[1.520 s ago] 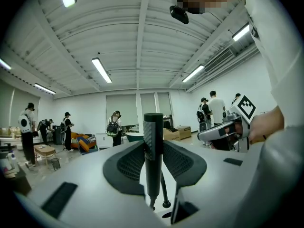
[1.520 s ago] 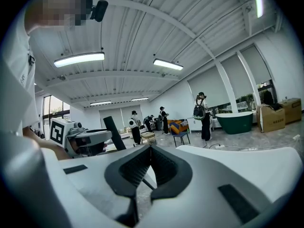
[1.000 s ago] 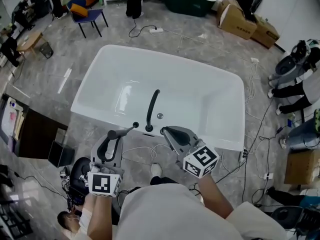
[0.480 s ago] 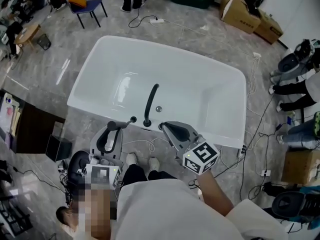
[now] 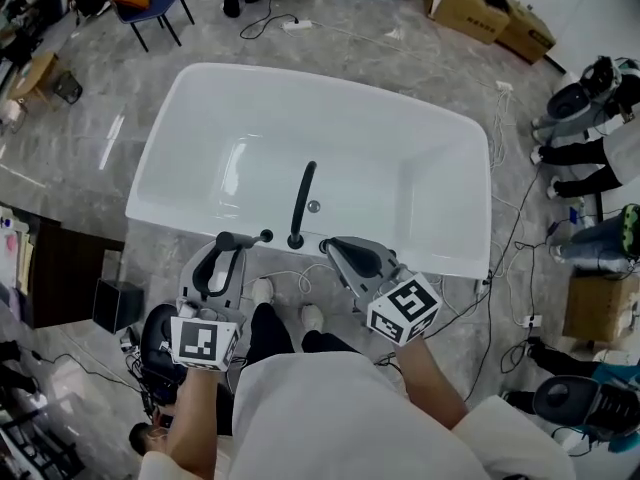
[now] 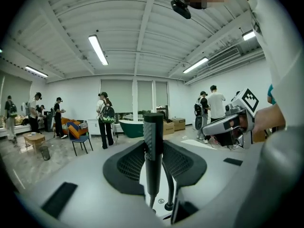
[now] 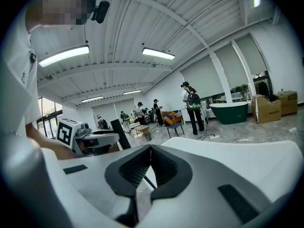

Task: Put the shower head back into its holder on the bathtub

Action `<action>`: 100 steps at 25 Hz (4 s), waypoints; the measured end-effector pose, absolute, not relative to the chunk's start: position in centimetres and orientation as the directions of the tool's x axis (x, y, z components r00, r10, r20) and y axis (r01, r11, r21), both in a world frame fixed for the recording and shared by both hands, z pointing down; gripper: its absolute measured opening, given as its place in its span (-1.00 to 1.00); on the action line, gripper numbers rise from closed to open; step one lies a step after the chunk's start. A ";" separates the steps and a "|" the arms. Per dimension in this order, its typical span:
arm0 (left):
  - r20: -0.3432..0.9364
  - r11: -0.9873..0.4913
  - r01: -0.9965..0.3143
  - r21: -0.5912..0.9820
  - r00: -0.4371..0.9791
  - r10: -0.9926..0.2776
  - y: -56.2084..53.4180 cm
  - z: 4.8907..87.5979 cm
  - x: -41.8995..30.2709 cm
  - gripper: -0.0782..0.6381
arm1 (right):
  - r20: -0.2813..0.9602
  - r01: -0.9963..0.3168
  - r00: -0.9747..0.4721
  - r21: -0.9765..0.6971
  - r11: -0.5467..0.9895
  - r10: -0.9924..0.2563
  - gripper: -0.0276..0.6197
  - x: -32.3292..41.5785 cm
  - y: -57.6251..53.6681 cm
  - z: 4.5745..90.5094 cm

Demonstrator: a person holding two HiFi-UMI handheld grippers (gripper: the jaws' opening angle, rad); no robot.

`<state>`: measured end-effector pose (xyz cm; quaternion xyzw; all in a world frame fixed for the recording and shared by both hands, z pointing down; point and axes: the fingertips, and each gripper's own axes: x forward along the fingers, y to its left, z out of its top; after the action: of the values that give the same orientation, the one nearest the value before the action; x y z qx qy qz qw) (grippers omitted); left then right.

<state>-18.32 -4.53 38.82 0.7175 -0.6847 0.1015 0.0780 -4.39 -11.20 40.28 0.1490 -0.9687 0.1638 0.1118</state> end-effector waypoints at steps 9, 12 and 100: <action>0.292 -0.159 -0.987 0.008 0.155 -0.944 -7.3 41.3 -21.2 -0.44 | 0.301 -0.389 -0.903 -0.277 0.879 -0.306 -0.86 -7.4 -12.7 41.1; 0.317 -0.198 -0.980 0.021 0.194 -0.928 -7.9 42.7 -21.8 -0.44 | 0.325 -0.425 -0.885 -0.273 0.863 -0.333 -0.87 -8.0 -13.1 41.6; 0.626 -0.273 -0.954 0.123 0.288 -0.725 -10.2 70.6 -20.3 -0.44 | 0.561 -0.464 -0.801 -0.358 0.810 -0.211 -0.87 -13.5 -8.0 61.5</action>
<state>-20.29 -10.20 70.58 0.7633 -0.5499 0.2317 0.2475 -13.48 -7.98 61.54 0.1841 -0.9162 0.2469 0.2564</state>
